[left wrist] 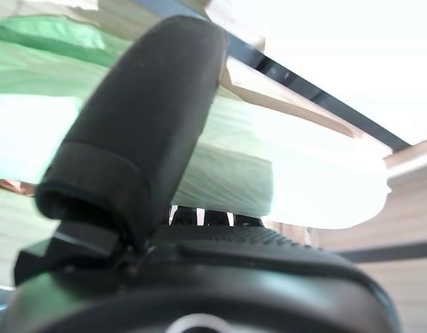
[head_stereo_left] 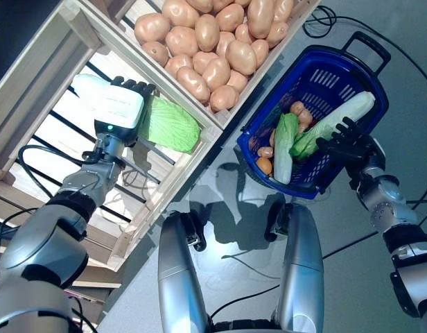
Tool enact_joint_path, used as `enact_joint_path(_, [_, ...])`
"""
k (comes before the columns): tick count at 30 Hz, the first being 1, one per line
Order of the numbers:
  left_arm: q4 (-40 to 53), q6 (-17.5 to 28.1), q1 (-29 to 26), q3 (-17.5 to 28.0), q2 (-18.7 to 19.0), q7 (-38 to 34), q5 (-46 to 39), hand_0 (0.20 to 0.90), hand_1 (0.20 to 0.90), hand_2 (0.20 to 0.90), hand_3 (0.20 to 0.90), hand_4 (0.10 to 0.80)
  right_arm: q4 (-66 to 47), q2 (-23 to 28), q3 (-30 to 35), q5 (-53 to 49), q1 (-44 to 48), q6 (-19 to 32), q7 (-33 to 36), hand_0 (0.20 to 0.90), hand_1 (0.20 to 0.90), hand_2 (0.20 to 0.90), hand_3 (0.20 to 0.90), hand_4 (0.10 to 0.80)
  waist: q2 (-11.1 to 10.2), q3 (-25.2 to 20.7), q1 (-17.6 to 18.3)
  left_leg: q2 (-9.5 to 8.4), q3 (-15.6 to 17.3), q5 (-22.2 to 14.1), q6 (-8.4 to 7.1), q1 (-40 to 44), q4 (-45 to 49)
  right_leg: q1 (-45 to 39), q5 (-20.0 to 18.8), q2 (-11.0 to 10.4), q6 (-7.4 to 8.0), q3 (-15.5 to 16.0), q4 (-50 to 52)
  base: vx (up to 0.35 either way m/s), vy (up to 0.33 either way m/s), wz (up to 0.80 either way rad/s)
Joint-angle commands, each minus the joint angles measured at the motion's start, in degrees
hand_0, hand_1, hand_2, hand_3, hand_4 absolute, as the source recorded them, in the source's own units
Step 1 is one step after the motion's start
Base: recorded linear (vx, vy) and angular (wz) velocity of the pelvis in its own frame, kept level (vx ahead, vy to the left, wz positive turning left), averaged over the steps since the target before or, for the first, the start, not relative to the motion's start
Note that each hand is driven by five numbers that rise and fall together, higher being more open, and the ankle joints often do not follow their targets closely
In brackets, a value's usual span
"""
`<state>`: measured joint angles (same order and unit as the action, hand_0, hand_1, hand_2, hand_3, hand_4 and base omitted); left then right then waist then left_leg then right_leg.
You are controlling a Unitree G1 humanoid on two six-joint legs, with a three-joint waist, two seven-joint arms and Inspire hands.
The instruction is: Put vegetables into the basket
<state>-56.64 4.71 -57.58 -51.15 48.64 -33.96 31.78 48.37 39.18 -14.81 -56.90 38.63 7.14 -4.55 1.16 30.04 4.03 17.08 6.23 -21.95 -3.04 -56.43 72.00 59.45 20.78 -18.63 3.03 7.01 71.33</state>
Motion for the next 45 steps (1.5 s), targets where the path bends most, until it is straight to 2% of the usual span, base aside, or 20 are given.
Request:
enact_joint_path(1, [-2.7, -2.3, -6.6, 0.3, 4.0, 5.6, -6.0, 0.9, 0.9, 0.9, 0.9, 0.8, -1.0, 4.6, 0.6, -3.2, 5.0, 3.6, -3.3, 0.9, 0.9, 0.9, 0.9, 0.8, -0.4, -0.3, 0.6, 1.09, -0.5, -0.6, -2.68, 2.2, -4.6, -4.2, -3.0, -3.1, 3.38, -1.6, -4.9, 0.0, 0.0, 0.0])
enact_joint_path(5, [-3.7, -5.8, -6.4, 0.8, 4.0, 16.0, -8.7, 0.9, 0.9, 0.9, 0.9, 0.8, -1.0, 4.6, 0.6, -3.4, 5.7, 3.5, -3.2, 0.9, 0.9, 0.9, 0.9, 0.8, -0.2, -0.3, 0.6, 1.17, -0.2, -0.2, -2.57, 2.4, -5.2, -4.6, -3.4, -3.2, 3.5, -1.5, -5.7, 0.0, 0.0, 0.0])
enact_joint_path(13, [-6.5, -10.9, -5.7, 2.6, 4.2, 22.5, -13.5, 0.9, 0.9, 0.9, 0.9, 0.8, -0.4, 5.0, 0.7, -3.3, 6.5, 2.6, -3.6, 0.9, 0.9, 0.9, 0.9, 0.8, -0.2, -0.3, 0.4, 1.36, -0.2, 0.4, -2.43, 3.0, -6.1, -5.1, -3.8, -3.5, 3.43, -1.5, -6.6, 0.002, 0.001, -0.01])
enact_joint_path(14, [-6.8, -11.5, -5.7, 2.9, 4.2, 23.0, -14.6, 0.688, 0.688, 0.688, 0.688, 0.659, -0.4, 5.0, 0.8, -3.2, 6.3, 2.8, -3.7, 0.9, 0.9, 0.9, 0.9, 0.8, -0.2, -0.3, 0.4, 1.35, -0.2, 0.4, -2.44, 2.8, -6.2, -4.9, -3.9, -3.5, 3.45, -1.4, -6.6, -0.003, 0.002, -0.04])
enact_joint_path(15, [-6.9, -11.6, -5.7, 2.9, 4.2, 23.2, -14.8, 0.578, 0.578, 0.578, 0.578, 0.585, -0.4, 5.0, 0.8, -3.3, 6.4, 2.7, -3.7, 0.9, 0.9, 0.9, 0.9, 0.8, -0.2, -0.3, 0.4, 1.36, -0.2, 0.5, -2.43, 2.8, -6.2, -4.9, -3.9, -3.6, 3.45, -1.4, -6.6, -0.012, 0.001, -0.04])
enact_joint_path(16, [-7.3, -11.7, -6.1, 3.3, 4.3, 23.9, -15.7, 0.3, 0.3, 0.3, 0.3, 0.4, -0.6, 5.2, 0.8, -3.6, 6.4, 2.8, -3.6, 0.9, 0.9, 0.9, 0.9, 0.8, -0.2, -0.3, 0.4, 1.43, 0.0, 0.5, -2.37, 2.8, -6.4, -4.9, -3.9, -3.6, 3.44, -1.3, -6.9, 0.0, 0.0, 0.0])
enact_joint_path(24, [-8.2, -11.0, -7.3, 3.4, 4.9, 20.9, -15.5, 0.3, 0.3, 0.3, 0.3, 0.4, -0.8, 5.9, 0.9, -5.7, 7.1, 3.2, -3.9, 0.9, 0.9, 0.9, 0.9, 0.8, -0.3, -0.3, 0.3, 1.57, 0.3, 0.9, -2.22, 3.6, -7.6, -5.6, -4.0, -3.6, 3.31, -1.0, -7.7, 0.0, 0.0, 0.0])
enact_joint_path(32, [-8.2, -8.9, -6.2, 4.2, 4.8, 18.7, -15.2, 0.3, 0.3, 0.3, 0.3, 0.4, -0.7, 5.0, 0.5, -6.1, 7.2, 4.3, -4.1, 0.9, 0.9, 0.9, 0.9, 0.8, -0.4, -0.3, 0.0, 1.63, 0.8, 1.8, -2.55, 7.7, -11.0, -9.6, -4.1, -3.3, 3.13, -0.5, -10.1, 0.0, 0.0, 0.0])
enact_joint_path(36, [-7.8, -6.6, -5.2, 5.0, 5.1, 17.4, -16.2, 0.3, 0.3, 0.3, 0.3, 0.4, -1.1, 4.6, 0.4, -5.9, 6.7, 5.1, -4.3, 0.9, 0.9, 0.9, 0.9, 0.8, -0.4, -0.8, -0.2, 1.53, 1.3, 3.0, -2.75, 11.6, -14.6, -13.3, -4.4, -3.2, 2.88, -0.1, -12.5, 0.015, 0.0, 0.01])
enact_joint_path(39, [-7.5, -3.3, -3.5, 5.9, 5.5, 17.3, -15.5, 0.3, 0.3, 0.3, 0.3, 0.4, -1.9, 4.2, 0.5, -6.1, 5.6, 5.2, -4.6, 0.9, 0.9, 0.9, 0.9, 0.8, -0.4, -3.0, -0.5, 1.31, 1.7, 4.2, -2.93, 15.2, -18.2, -16.8, -4.7, -3.2, 2.61, 0.2, -15.0, 0.089, -0.007, 0.02])
enact_joint_path(42, [-6.0, -1.2, -1.0, 7.0, 5.5, 16.5, -17.6, 0.3, 0.3, 0.3, 0.3, 0.4, -3.5, 3.8, 0.6, -6.2, 3.9, 4.9, -4.9, 0.9, 0.9, 0.9, 0.9, 0.8, -0.4, -5.3, -0.6, 0.95, 2.4, 5.5, -2.98, 18.9, -21.8, -20.4, -5.0, -3.2, 2.3, 1.1, -17.7, 0.082, -0.024, 0.08])
enact_joint_path(45, [-3.6, 1.5, 2.7, 10.0, 5.4, 16.4, -18.8, 0.3, 0.3, 0.3, 0.3, 0.4, -6.0, 2.6, 1.2, -5.2, 1.6, 5.0, -4.6, 0.9, 0.9, 0.9, 0.9, 0.8, -0.3, -7.4, -0.8, 0.58, 3.2, 6.8, -2.81, 23.2, -25.7, -24.7, -5.3, -2.8, 1.94, 2.1, -20.6, 0.077, -0.02, 0.06])
